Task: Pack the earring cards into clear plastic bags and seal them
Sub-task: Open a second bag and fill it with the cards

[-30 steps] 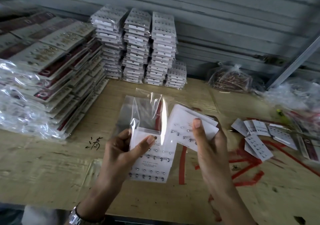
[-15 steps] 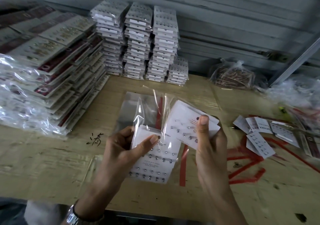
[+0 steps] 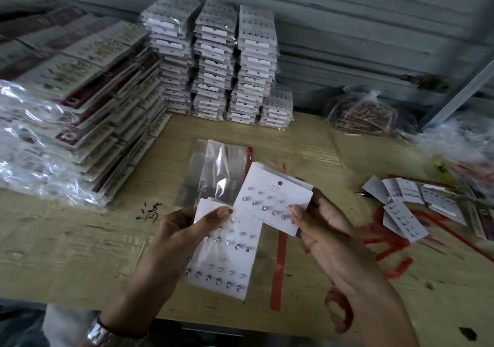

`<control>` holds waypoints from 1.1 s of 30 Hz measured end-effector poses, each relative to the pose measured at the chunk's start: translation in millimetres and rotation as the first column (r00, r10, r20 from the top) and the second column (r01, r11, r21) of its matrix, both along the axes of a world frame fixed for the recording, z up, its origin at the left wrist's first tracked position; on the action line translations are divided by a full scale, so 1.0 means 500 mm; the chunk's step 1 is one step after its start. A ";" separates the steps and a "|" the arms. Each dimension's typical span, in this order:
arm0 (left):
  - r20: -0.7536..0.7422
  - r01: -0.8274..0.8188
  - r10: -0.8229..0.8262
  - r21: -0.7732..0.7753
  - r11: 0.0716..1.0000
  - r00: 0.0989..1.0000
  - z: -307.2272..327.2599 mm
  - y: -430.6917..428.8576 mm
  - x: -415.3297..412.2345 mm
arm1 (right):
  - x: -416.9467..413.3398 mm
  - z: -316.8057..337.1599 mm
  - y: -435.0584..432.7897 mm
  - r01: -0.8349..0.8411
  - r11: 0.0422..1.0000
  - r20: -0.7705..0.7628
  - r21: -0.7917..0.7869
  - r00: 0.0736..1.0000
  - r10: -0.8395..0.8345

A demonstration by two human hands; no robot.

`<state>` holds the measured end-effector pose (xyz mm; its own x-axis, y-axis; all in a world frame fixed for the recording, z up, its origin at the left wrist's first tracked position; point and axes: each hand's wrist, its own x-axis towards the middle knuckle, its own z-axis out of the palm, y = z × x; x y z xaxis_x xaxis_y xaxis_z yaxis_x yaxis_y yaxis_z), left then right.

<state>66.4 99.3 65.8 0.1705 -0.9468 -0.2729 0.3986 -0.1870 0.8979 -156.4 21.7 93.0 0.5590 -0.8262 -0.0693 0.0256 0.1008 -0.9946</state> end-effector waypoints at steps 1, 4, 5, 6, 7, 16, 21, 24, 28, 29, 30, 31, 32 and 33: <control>0.011 0.011 -0.011 -0.005 1.000 1.000 0.003 -0.001 -0.001 | 0.002 0.000 0.001 0.014 1.000 0.005 0.001 1.000 -0.014; 0.051 0.020 -0.018 -0.040 0.999 0.999 0.006 -0.004 -0.004 | 0.011 -0.005 0.009 0.041 0.998 0.005 -0.048 0.999 -0.041; 0.060 0.017 -0.013 -0.052 0.999 0.998 0.010 -0.006 -0.006 | 0.014 -0.006 0.012 0.062 0.997 0.012 -0.056 0.998 -0.062; 0.068 0.011 -0.007 -0.061 0.998 0.998 0.010 -0.007 -0.006 | 0.018 -0.007 0.014 0.084 0.995 0.019 -0.058 0.996 -0.083; 0.079 0.007 -0.002 -0.062 0.998 0.997 0.010 -0.007 -0.005 | 0.021 -0.008 0.017 0.108 0.993 0.025 -0.055 0.994 -0.107; 0.150 0.014 -0.005 -0.060 0.998 0.989 0.005 -0.008 -0.006 | 0.035 -0.012 0.047 0.273 0.962 0.102 0.014 0.957 -0.273; 0.121 0.068 -0.058 -0.084 0.994 0.991 0.021 -0.007 -0.013 | 0.048 -0.001 0.051 0.286 0.957 0.176 0.055 0.940 -0.291; 0.104 0.067 -0.058 -0.087 0.994 0.993 0.026 -0.006 -0.019 | 0.047 0.004 0.049 0.309 0.948 0.221 0.075 0.922 -0.318; 0.095 0.069 -0.064 -0.046 0.997 0.993 0.014 -0.006 -0.007 | 0.046 0.009 0.056 0.301 0.953 0.183 -0.007 0.938 -0.295; 0.085 0.076 -0.074 -0.030 0.997 0.994 0.013 -0.005 -0.004 | 0.044 0.009 0.058 0.282 0.959 0.153 -0.030 0.949 -0.274; 0.081 0.083 -0.082 -0.011 0.996 0.993 0.011 -0.004 -0.001 | 0.042 0.010 0.061 0.268 0.962 0.123 -0.042 0.957 -0.261; 0.077 0.081 -0.081 0.004 0.997 0.994 0.008 -0.003 0.001 | 0.040 0.010 0.061 0.266 0.963 0.099 -0.045 0.960 -0.260; 0.082 0.078 -0.079 0.008 0.997 0.994 0.004 -0.003 0.003 | 0.038 0.011 0.060 0.275 0.961 0.088 -0.037 0.959 -0.271; 0.092 0.078 -0.079 0.011 0.997 0.993 0.002 -0.003 0.002 | 0.038 0.008 0.058 0.293 0.956 0.091 -0.014 0.952 -0.291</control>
<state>67.6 98.0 66.9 0.1202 -0.9564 -0.2664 0.2980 -0.2212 0.9286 -137.7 50.5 97.2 0.2958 -0.9552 -0.0071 0.1363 0.0495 -0.9894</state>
